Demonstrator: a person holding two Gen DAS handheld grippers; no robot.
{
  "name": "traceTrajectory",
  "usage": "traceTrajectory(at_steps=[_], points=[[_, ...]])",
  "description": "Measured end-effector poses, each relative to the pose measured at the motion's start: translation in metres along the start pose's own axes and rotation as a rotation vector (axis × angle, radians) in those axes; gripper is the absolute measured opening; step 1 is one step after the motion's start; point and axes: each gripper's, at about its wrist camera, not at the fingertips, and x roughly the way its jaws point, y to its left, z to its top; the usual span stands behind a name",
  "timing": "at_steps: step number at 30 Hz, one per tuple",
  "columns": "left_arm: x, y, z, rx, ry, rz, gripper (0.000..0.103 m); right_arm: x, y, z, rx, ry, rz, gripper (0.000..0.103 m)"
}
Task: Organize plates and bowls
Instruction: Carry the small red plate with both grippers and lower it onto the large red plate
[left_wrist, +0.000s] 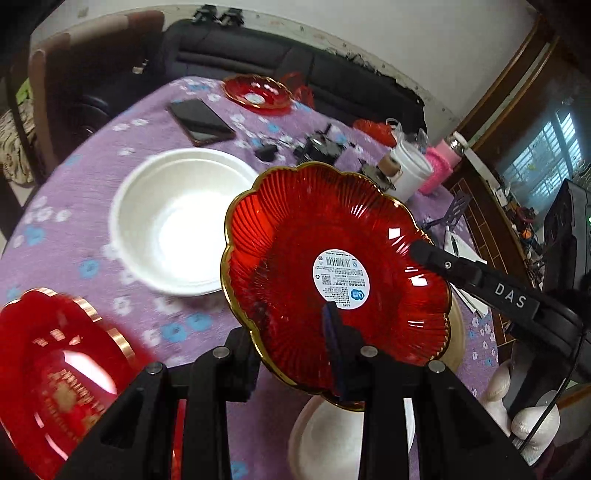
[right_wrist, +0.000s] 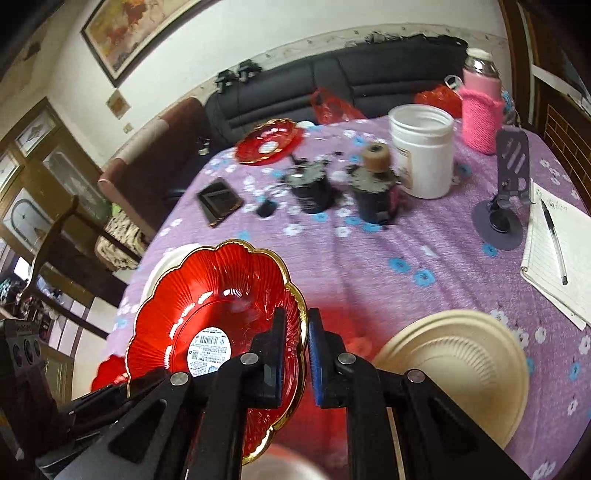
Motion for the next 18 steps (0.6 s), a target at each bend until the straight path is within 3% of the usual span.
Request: traceTrajectory(at_steps=[9,18], points=[[-0.062,0.063,-0.029,-0.083,-0.075,0.032,0.030,-0.013,0.081,-0.040,-0.094,0.017,0.062,0.013],[-0.100,0.130,-0.067,-0.178,-0.121,0.084,0.030,0.007,0.144,-0.088,-0.152,0.080,0.108,0.013]])
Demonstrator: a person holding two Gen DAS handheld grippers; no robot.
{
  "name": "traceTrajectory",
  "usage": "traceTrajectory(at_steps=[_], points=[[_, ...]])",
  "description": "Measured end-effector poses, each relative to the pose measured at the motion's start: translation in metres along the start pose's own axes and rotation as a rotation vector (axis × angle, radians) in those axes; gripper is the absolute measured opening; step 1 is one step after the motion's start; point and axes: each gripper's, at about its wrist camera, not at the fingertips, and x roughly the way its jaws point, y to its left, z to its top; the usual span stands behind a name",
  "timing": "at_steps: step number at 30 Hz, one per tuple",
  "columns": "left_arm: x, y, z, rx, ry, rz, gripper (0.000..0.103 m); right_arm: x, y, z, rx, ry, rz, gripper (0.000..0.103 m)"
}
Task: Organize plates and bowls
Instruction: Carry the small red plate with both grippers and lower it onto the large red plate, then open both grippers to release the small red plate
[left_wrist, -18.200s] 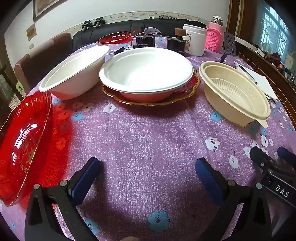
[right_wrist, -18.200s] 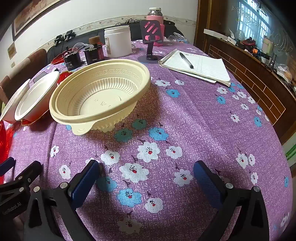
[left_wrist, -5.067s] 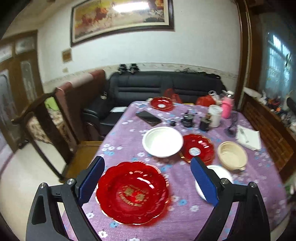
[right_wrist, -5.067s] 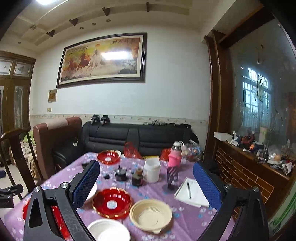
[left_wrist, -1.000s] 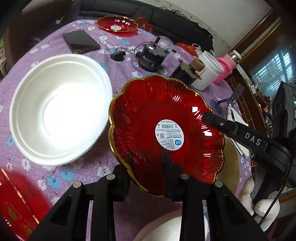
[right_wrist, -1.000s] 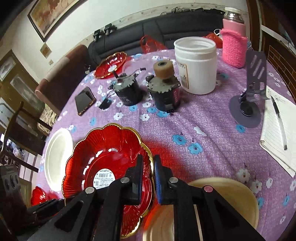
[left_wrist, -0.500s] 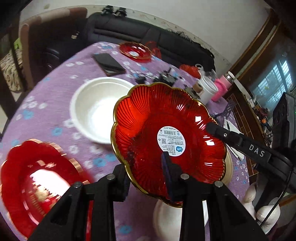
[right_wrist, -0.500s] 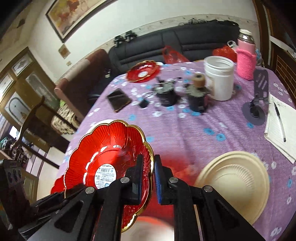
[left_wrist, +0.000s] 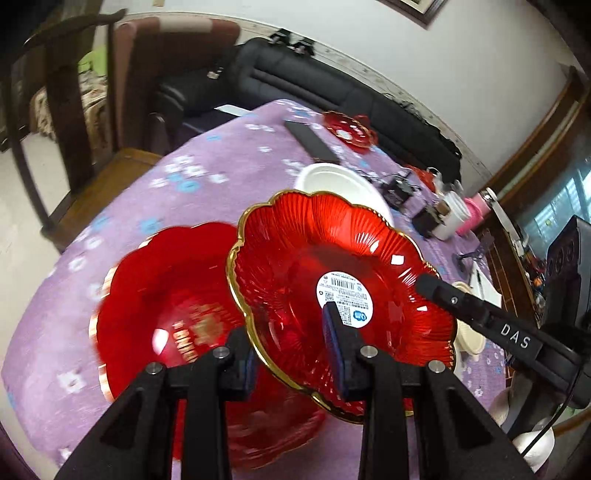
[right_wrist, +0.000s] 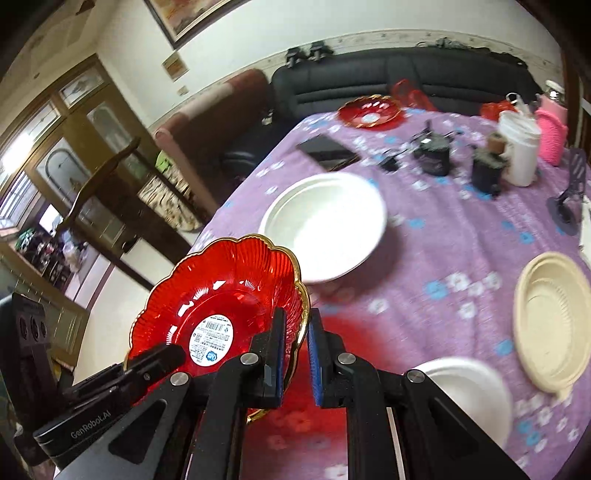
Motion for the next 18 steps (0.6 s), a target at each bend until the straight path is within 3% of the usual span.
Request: traceTrajectory(at_steps=[9,18], points=[[0.010,0.057,-0.023,-0.077,0.043,0.033,0.030,0.045,0.028,-0.034,-0.004,0.087,0.007,0.013],[0.018,0.061,-0.033,-0.045,0.037,0.084,0.030,0.067,0.031,-0.052,-0.006,0.121,-0.020,0.013]])
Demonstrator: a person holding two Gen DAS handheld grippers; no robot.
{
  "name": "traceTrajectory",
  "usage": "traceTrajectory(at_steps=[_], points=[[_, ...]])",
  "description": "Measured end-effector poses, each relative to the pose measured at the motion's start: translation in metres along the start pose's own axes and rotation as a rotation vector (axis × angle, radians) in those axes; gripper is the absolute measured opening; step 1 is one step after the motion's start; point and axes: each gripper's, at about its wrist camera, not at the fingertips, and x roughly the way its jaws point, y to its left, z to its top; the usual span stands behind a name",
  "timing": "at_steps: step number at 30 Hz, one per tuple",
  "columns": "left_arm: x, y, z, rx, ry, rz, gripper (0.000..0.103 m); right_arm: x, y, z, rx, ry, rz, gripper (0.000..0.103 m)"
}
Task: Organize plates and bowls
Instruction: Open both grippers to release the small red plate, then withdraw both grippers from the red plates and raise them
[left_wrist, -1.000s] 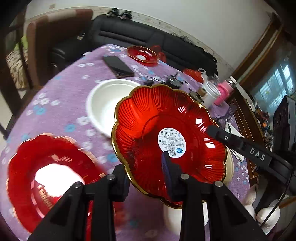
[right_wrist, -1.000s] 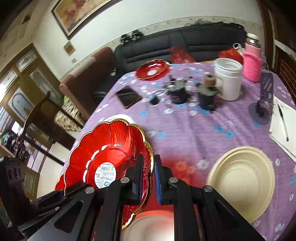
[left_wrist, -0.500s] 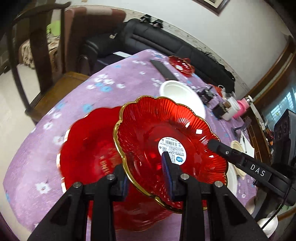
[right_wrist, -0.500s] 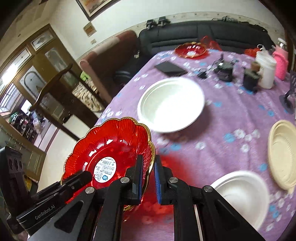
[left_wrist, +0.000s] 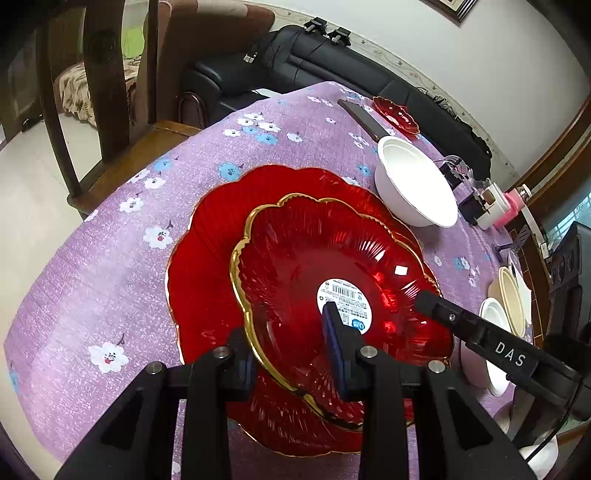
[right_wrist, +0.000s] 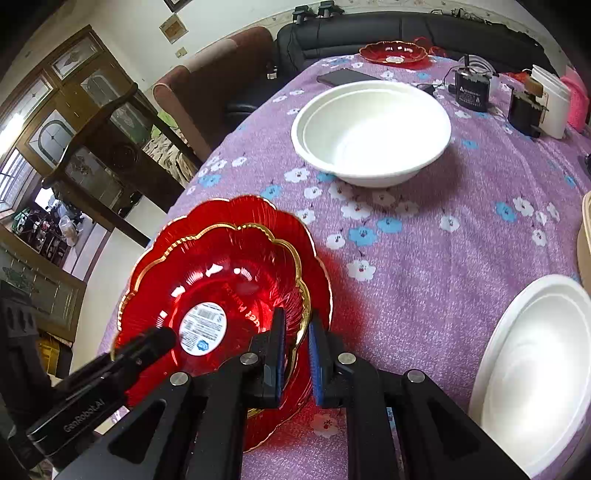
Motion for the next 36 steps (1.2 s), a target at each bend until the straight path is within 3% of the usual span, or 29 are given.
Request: traceTrajectory(at_steps=[9,16,23,26,36], points=[[0.001,-0.005,0.000,0.037,-0.002,0.044,0.032,-0.003,0.004,-0.004,-0.027,-0.015,-0.027,0.014],[-0.013,0.000,0.004,0.002,-0.016,0.024,0.046,-0.003,0.007,-0.004,-0.049,-0.011,-0.042,0.015],[-0.059,0.014,0.005,-0.053,-0.153,0.017,0.062,-0.001,0.022,-0.007,-0.124,-0.001,-0.110,0.015],[-0.077,0.019,0.004,-0.067,-0.203,0.017,0.066,0.000,0.024,-0.009,-0.128,0.004,-0.099,0.015],[-0.101,0.039,-0.002,-0.109,-0.273,0.045,0.075,-0.019,0.033,-0.016,-0.157,-0.061,-0.121,0.015]])
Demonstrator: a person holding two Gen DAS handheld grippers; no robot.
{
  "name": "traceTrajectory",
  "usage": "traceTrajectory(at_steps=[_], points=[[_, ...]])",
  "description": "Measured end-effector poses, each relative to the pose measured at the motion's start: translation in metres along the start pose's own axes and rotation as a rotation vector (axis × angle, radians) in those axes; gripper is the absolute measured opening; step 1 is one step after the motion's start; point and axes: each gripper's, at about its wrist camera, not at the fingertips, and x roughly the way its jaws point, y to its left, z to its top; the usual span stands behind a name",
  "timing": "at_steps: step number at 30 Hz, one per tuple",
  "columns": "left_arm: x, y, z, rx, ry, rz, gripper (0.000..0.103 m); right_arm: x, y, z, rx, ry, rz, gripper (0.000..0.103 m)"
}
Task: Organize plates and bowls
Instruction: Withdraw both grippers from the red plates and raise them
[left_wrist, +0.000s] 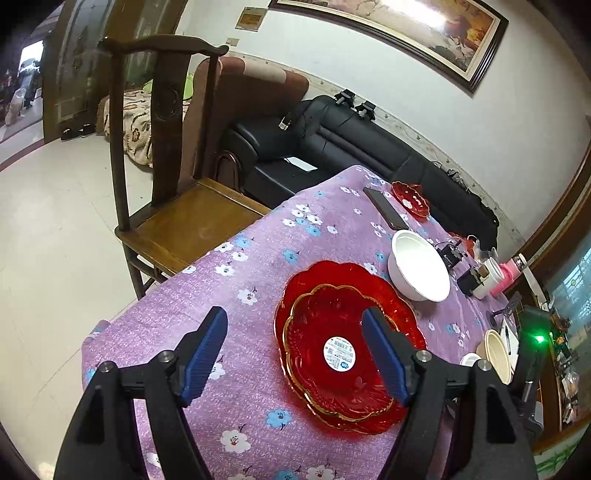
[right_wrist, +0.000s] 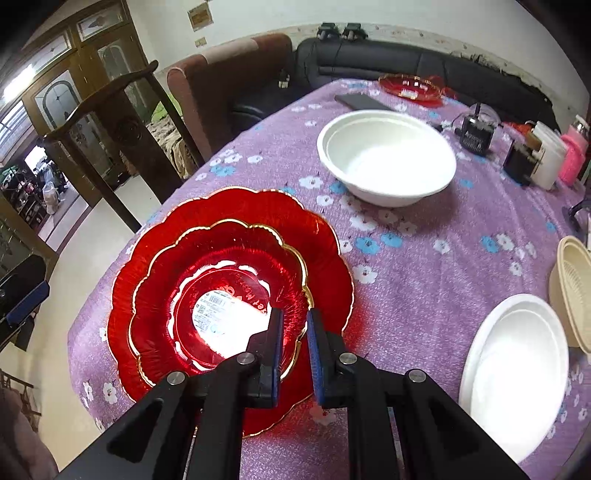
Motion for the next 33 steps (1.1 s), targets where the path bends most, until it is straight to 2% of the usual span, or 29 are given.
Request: traceTrajectory(at_steps=[2,6,10,13,15,18,22,25,29,33], points=[[-0.001,0.001,-0.002,0.001,0.003,-0.002,0.075,-0.004,-0.003,-0.001,0.019,-0.016,0.007,0.019],[-0.002,-0.001,-0.007,0.015,0.001,0.004,0.075,-0.014,-0.011,-0.005,0.051,-0.046,0.024,0.034],[-0.003,-0.002,-0.012,0.021,0.013,0.008,0.075,-0.031,-0.021,-0.015,0.091,-0.100,0.041,0.037],[-0.007,-0.006,-0.018,0.042,0.000,0.020,0.075,-0.052,-0.033,-0.031,0.136,-0.172,0.047,0.042],[-0.011,-0.013,-0.022,0.070,-0.013,0.028,0.075,-0.064,-0.042,-0.040,0.168,-0.215,0.048,0.052],[-0.016,-0.026,-0.029,0.117,-0.032,0.030,0.075,-0.086,-0.055,-0.058,0.219,-0.292,0.022,0.059],[-0.025,-0.047,-0.039,0.182,-0.055,0.020,0.075,-0.118,-0.070,-0.079,0.250,-0.387,-0.067,0.062],[-0.034,-0.066,-0.047,0.235,-0.074,0.002,0.076,-0.146,-0.077,-0.094,0.246,-0.459,-0.162,0.069],[-0.042,-0.085,-0.056,0.265,-0.078,-0.037,0.079,-0.175,-0.083,-0.110,0.233,-0.547,-0.280,0.085],[-0.046,-0.104,-0.062,0.305,-0.072,-0.057,0.079,-0.196,-0.086,-0.121,0.220,-0.615,-0.375,0.089]])
